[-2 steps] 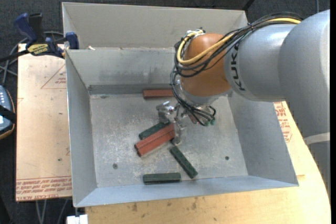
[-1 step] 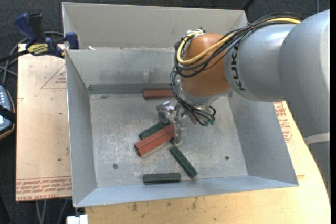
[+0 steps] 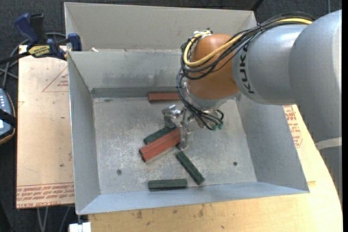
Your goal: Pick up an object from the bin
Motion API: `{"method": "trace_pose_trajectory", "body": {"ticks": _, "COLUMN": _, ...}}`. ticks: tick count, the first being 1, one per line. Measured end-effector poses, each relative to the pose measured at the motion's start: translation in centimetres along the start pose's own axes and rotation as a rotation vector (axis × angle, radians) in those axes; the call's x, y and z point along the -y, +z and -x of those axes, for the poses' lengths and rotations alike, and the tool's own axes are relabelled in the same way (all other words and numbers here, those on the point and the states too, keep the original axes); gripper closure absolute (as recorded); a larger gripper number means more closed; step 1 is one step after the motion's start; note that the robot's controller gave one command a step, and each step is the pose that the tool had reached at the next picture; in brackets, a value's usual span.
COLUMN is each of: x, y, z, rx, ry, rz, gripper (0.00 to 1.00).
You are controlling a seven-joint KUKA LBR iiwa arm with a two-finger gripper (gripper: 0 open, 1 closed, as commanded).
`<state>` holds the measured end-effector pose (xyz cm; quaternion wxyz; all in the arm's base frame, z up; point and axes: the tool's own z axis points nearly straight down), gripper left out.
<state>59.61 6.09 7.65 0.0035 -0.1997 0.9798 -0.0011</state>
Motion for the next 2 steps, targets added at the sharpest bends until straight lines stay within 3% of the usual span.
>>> {"method": "trace_pose_trajectory", "body": {"ticks": 2, "x": -0.08, "y": -0.91, "z": -0.10, "rx": -0.006, "ry": 0.000, "rz": 0.003, "gripper": 1.00}}
